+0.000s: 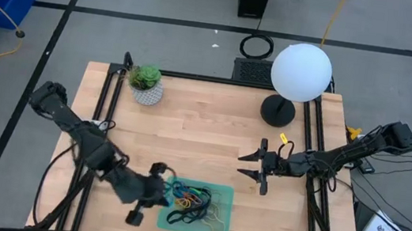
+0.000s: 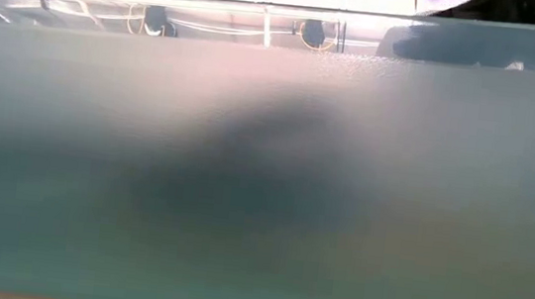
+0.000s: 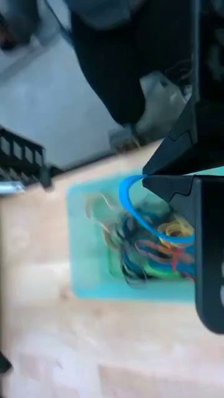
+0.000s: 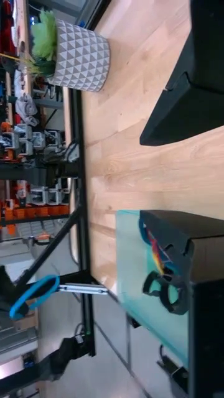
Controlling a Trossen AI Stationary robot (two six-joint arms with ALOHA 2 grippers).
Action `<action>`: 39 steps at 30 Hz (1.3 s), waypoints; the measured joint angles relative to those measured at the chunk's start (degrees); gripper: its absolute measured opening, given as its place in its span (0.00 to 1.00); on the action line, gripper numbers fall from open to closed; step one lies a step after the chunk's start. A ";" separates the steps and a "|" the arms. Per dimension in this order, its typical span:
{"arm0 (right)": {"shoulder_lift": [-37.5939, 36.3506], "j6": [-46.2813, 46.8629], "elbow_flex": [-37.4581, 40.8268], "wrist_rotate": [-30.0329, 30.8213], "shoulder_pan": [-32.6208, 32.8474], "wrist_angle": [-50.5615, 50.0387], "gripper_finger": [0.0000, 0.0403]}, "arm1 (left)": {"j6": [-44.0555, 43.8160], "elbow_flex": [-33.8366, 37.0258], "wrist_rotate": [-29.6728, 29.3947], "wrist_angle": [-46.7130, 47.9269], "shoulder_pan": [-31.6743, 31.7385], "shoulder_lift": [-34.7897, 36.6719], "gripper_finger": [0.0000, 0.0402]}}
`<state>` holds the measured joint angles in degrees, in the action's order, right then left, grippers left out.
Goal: Pick and place rubber bands into bin
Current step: Put the small blue rubberband into the green bin
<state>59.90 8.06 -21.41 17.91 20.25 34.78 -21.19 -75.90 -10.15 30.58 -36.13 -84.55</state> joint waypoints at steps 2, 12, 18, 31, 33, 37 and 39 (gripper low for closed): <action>0.00 0.02 0.00 -0.02 0.00 -1.32 0.44 | 0.33 -3.18 0.35 4.67 2.01 -2.27 0.01; 0.02 0.20 0.00 -0.02 0.00 -6.37 0.43 | 6.78 -12.08 7.58 12.82 7.34 -16.41 0.01; 0.02 0.23 0.37 -0.02 0.00 -6.08 0.43 | 7.17 -12.17 9.79 12.90 8.18 -23.38 0.01; 0.02 0.43 2.43 0.02 0.00 -1.48 0.43 | 4.45 -12.17 11.71 12.64 8.89 -33.24 0.02; 0.02 0.30 2.43 0.01 0.00 -1.11 0.43 | 3.61 -12.17 11.60 12.59 9.11 -33.51 0.05; 0.02 0.26 2.43 0.01 0.00 -1.35 0.43 | 2.69 -12.17 11.17 12.44 9.32 -33.51 0.08; 0.02 0.26 2.43 0.01 0.00 -1.30 0.43 | 2.69 -12.17 11.17 12.45 9.30 -33.51 0.09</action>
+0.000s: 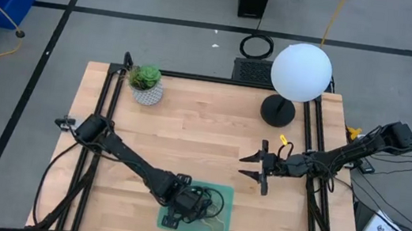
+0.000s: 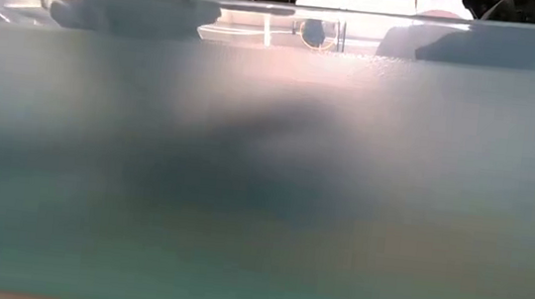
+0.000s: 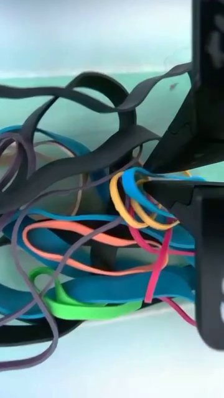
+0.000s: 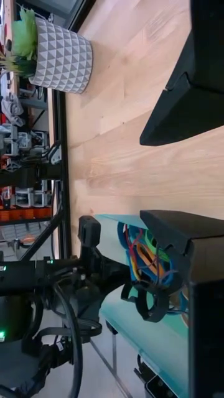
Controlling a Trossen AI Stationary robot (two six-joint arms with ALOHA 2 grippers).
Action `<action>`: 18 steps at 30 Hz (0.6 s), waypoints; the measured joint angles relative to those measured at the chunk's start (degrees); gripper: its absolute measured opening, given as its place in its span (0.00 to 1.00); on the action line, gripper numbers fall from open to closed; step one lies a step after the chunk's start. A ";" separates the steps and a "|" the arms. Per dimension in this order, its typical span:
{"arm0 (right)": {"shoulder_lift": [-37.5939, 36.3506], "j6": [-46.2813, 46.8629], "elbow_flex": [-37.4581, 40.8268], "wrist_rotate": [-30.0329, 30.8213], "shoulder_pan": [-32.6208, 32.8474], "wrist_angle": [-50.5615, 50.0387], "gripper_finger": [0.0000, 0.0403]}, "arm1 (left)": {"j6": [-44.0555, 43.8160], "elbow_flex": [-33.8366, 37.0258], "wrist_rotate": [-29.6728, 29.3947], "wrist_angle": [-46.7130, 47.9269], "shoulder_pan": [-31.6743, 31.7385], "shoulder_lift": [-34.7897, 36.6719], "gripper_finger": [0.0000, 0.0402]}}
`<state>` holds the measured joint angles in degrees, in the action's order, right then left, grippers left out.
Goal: Pick and place rubber bands into bin
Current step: Put the small blue rubberband into the green bin, then return to Home Position
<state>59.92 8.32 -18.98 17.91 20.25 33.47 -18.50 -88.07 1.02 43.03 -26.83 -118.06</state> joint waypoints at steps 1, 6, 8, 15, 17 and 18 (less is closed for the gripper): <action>0.00 0.00 0.00 0.00 -0.01 -0.02 0.44 | -0.02 0.00 -0.02 0.02 -0.02 0.00 0.09; 0.00 -0.02 0.00 -0.02 0.00 -0.02 0.43 | -0.09 0.00 -0.38 0.02 -0.01 0.02 0.10; 0.00 -0.02 0.00 -0.02 0.00 -0.02 0.43 | -0.45 0.00 -1.41 0.04 0.08 0.02 0.12; 0.00 -0.99 0.02 0.46 -0.02 0.12 0.44 | 0.05 0.00 -1.55 0.46 0.17 0.37 0.35; 0.00 -3.01 0.02 1.68 0.00 0.14 0.43 | 1.30 0.05 -1.51 0.69 0.22 0.82 0.42; 0.00 -4.33 0.02 1.83 -0.02 0.16 0.43 | 1.58 0.07 -1.40 0.72 0.36 1.22 0.45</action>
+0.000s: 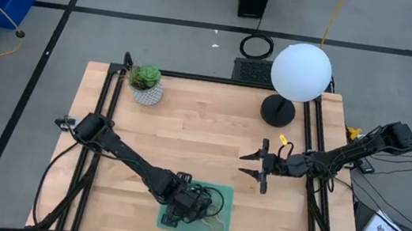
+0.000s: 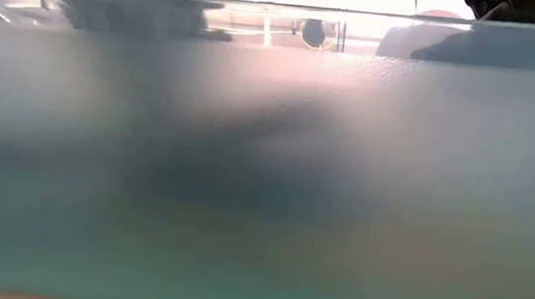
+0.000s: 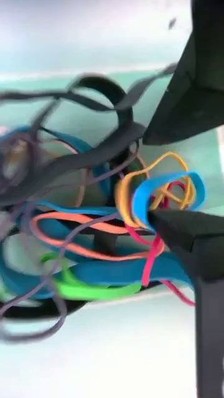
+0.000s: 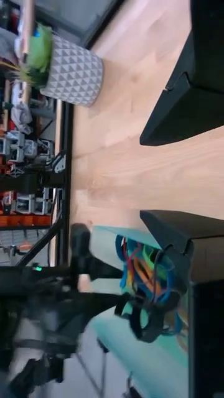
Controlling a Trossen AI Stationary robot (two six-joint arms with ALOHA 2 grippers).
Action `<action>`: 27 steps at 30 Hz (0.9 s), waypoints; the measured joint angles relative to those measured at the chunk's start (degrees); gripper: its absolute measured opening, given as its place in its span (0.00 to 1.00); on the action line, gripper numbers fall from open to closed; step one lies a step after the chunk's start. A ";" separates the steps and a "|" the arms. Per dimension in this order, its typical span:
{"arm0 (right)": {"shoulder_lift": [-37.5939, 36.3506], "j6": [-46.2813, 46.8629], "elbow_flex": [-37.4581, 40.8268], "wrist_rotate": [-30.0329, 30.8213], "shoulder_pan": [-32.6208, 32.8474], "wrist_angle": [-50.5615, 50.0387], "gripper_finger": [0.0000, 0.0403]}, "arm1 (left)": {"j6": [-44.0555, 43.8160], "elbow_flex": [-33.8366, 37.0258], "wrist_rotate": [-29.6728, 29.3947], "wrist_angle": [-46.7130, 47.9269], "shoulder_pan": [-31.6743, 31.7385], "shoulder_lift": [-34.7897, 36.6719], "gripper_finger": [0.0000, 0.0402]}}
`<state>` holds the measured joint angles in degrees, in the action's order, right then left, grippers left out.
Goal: Pick and place rubber bands into bin
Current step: Return to Home Position
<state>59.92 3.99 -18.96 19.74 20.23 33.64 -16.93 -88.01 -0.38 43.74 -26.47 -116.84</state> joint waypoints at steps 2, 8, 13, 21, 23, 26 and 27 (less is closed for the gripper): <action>0.00 -2.05 0.01 -0.05 0.01 0.42 0.43 | 0.15 0.00 0.15 -0.13 0.29 1.26 0.50; -0.02 -1.62 0.02 -0.27 0.02 1.77 0.43 | 0.04 0.00 0.18 0.18 0.96 5.48 0.57; -0.02 -1.48 0.02 -0.30 0.02 1.73 0.43 | 0.30 0.00 0.13 2.25 1.30 9.87 0.58; -4.75 2.82 0.02 -3.95 0.09 -1.52 0.44 | 4.33 3.83 -9.47 3.87 0.50 23.72 0.58; -7.80 2.82 0.02 -6.80 0.15 -5.10 0.44 | 4.91 7.84 -10.81 -0.07 0.43 28.91 0.58; -12.76 2.82 0.02 -7.73 0.12 -9.93 0.43 | 6.03 16.73 -11.10 -8.65 0.83 37.82 0.58; -14.37 2.82 0.06 -7.54 0.03 -11.16 0.43 | 6.64 19.98 -10.59 -12.40 1.18 40.72 0.58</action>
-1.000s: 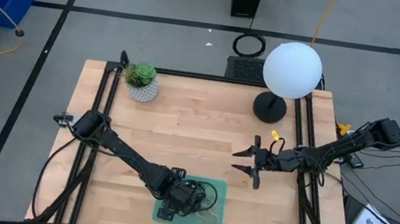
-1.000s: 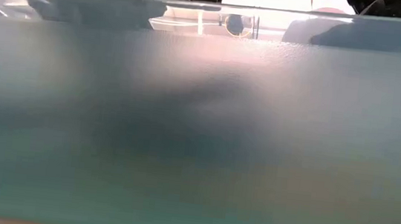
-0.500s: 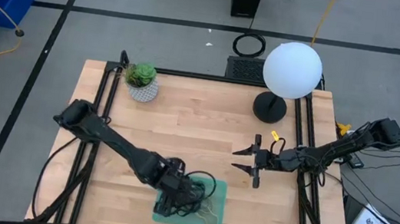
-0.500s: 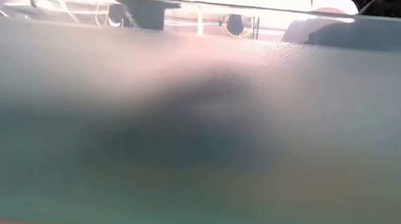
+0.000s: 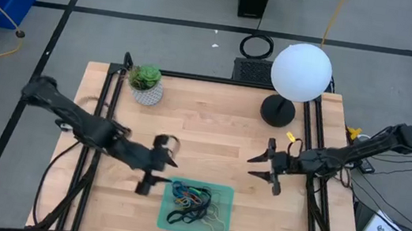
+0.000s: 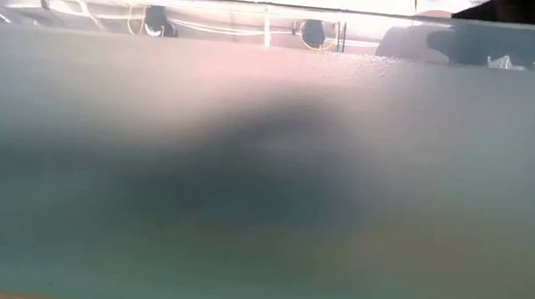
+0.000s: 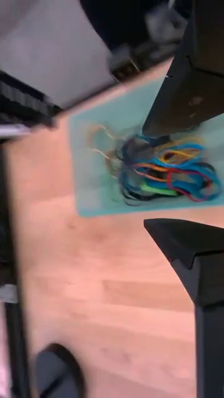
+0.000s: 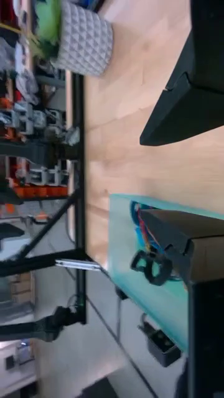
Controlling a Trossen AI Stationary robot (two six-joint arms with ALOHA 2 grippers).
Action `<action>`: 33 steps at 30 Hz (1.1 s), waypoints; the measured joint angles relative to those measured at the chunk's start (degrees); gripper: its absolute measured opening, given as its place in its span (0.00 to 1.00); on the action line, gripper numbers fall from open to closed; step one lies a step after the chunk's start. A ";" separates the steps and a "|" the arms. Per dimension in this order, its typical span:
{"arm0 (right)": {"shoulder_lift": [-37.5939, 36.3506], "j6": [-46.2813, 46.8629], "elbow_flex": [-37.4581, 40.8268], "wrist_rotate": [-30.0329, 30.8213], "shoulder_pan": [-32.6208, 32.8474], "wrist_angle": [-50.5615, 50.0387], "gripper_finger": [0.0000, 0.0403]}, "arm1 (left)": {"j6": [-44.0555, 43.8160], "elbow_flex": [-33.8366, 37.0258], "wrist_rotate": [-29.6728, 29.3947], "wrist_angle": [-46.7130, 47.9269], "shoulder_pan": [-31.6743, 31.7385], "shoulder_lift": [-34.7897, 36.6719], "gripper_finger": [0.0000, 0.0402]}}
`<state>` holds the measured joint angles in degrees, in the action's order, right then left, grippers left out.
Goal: Pick and place rubber bands into bin
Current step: Return to Home Position
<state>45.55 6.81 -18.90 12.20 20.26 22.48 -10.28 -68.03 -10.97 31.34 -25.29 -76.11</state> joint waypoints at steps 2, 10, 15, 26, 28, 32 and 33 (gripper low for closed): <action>-2.87 -0.07 -0.01 1.33 -0.05 -1.90 0.43 | 1.20 6.83 1.77 -6.25 0.85 5.70 0.58; -13.30 -0.42 0.01 4.64 -0.09 -13.37 0.43 | 1.07 27.67 2.98 -15.15 4.45 26.31 0.58; -19.15 -1.65 0.24 4.38 -0.08 -15.42 0.43 | 0.32 36.67 2.97 -18.11 7.16 38.67 0.58; -29.77 -3.47 6.72 4.25 -1.98 -15.48 0.43 | 1.47 48.78 3.49 -19.78 14.18 56.71 0.58; -31.77 -3.93 7.22 4.25 -3.69 -15.94 0.43 | 1.78 49.05 3.51 -18.77 15.74 58.51 0.58; -35.74 -4.55 7.31 4.09 -7.48 -19.64 0.43 | 3.12 49.05 4.68 -17.69 18.45 61.17 0.58; -36.84 -4.55 7.31 3.93 -8.46 -20.71 0.44 | 3.39 49.05 5.44 -17.61 19.09 61.64 0.58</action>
<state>8.71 2.26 -11.60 16.13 11.80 1.77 -6.89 -18.98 -5.53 13.74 -6.20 -14.47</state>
